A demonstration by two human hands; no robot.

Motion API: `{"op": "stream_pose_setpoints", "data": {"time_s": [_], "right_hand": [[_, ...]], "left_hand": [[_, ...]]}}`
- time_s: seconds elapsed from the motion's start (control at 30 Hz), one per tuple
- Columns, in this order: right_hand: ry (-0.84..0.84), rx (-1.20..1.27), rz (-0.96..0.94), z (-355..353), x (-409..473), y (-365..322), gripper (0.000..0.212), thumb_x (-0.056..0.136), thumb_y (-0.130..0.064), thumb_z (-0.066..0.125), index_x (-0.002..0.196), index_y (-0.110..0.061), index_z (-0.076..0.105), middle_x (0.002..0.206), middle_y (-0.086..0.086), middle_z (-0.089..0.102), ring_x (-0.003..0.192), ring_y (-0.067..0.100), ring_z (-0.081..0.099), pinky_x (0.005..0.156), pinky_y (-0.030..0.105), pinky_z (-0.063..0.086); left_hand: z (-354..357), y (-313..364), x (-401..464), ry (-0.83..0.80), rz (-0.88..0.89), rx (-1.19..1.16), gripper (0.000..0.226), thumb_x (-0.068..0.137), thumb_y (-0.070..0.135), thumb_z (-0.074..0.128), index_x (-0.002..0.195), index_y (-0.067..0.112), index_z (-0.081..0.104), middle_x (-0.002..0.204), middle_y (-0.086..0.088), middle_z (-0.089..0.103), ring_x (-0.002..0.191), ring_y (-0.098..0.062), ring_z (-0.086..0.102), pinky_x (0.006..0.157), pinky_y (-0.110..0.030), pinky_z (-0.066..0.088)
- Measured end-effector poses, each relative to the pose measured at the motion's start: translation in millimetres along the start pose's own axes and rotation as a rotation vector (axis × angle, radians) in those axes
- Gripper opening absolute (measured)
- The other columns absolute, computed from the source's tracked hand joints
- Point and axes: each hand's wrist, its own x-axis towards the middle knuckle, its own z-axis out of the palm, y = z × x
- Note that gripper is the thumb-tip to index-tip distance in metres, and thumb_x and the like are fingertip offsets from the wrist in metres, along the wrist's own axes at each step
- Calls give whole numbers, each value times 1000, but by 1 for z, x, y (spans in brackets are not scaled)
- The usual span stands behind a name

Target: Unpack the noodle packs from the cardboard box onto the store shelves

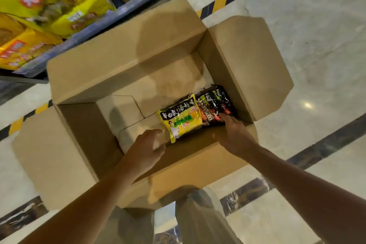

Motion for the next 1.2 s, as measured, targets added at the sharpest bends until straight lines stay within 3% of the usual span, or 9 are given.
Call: {"op": "stream_pose_setpoints", "data": {"time_s": [0.17,0.4,0.6,0.77,0.87,0.93,1.0,1.07,1.2], "right_hand": [[49,-40,38,32,60,18,83,91,-34,68,155,-9,22,151,16,36,136,37,38,110,46,37],[58,-111,274,64,112,30,107,77,-54,76,152,-4,18,145,21,39,131,41,46,103,46,42],[19,-77,406,69,128,29,119,71,-53,83,151,0,15,149,22,38,139,37,39,111,43,37],[57,-101,405,71,134,31,114,72,-52,82,152,-1,18,154,20,30,144,36,31,116,42,31],[8,-59,370,76,133,32,113,74,-43,84,152,0,14,156,22,29,145,35,31,116,41,32],[9,-21,360,77,134,33,115,71,-39,87,152,-2,14,151,20,38,141,34,38,114,40,36],[19,33,360,78,138,35,108,68,-40,89,148,-6,24,142,16,50,133,33,47,106,38,42],[20,51,345,79,141,37,87,67,-45,87,136,-12,46,130,11,59,122,30,55,93,33,46],[45,117,281,80,139,38,50,76,-42,81,117,-17,65,111,7,67,96,21,57,75,26,41]], "left_hand": [[31,-34,50,4,-16,-30,49,97,33,56,144,28,42,145,6,44,134,-12,40,105,-24,33],[57,-73,75,26,-72,-121,50,96,30,59,143,28,43,144,6,45,128,-13,45,98,-24,39],[68,-89,73,43,-140,-213,59,94,26,62,147,27,35,141,4,47,122,-14,49,93,-21,38],[76,-90,85,92,-158,-267,63,92,22,65,147,25,35,138,3,49,118,-17,52,91,-24,41],[86,-87,97,128,-230,-398,64,91,19,66,147,24,35,133,1,49,112,-19,53,92,-33,47],[94,-84,104,106,-278,-468,66,90,19,67,147,24,34,133,-1,49,112,-20,52,92,-38,49],[99,-78,113,91,-308,-530,69,88,20,70,146,24,33,134,-2,48,113,-21,53,89,-35,49],[102,-68,126,108,-348,-642,69,87,19,72,144,21,34,131,-1,49,110,-21,56,82,-29,48],[103,-48,151,163,-414,-806,59,83,20,78,129,20,41,105,8,56,99,-16,56,73,-24,41]]}}
